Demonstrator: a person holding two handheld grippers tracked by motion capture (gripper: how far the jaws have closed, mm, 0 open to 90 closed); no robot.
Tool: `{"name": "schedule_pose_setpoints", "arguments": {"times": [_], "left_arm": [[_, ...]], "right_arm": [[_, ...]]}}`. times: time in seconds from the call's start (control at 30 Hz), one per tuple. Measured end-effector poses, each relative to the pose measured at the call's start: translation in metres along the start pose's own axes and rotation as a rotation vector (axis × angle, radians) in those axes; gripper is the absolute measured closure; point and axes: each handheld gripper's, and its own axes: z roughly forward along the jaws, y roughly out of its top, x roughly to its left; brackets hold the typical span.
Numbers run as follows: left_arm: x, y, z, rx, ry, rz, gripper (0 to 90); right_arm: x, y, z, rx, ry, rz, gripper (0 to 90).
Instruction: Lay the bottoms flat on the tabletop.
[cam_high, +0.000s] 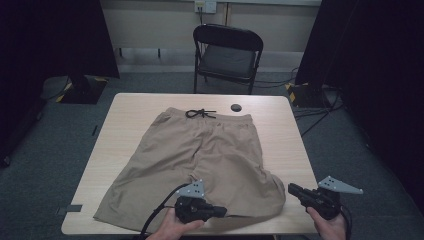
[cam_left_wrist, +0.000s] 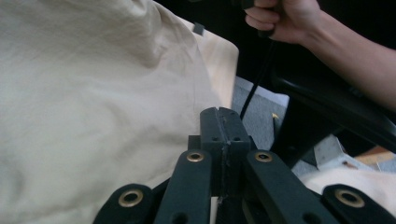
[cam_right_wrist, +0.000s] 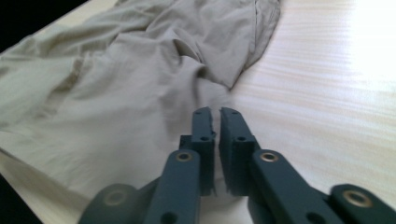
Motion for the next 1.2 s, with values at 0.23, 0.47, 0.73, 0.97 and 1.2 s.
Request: {"name": "schedule_pose_setpoints", "arguments": {"times": [0.23,0.47,0.73,0.97,1.2], "left_arm": [[-0.008,-0.017,-0.016,0.044,-0.01,-0.001,90.0],[0.003,-0.034,-0.018,0.073,0.014,-0.05,89.9],[0.002,-0.037,-0.025,0.079,-0.005,-0.049,89.9],[0.001,-0.04,-0.023,0.093,-0.06,-0.054,87.3],[0.011,-0.005,-0.021,0.01,-0.097,-0.046,79.3]], "right_arm": [[0.002,-0.007,0.02,0.064,0.034,-0.016,61.3],[0.01,-0.018,0.04,0.156,0.114,-0.033,75.9],[0.012,-0.024,0.011,0.159,0.093,-0.06,90.0],[0.008,-0.03,0.003,0.15,0.097,-0.057,72.4],[0.0,0.014,0.033,0.058,0.064,-0.044,75.1]]}}
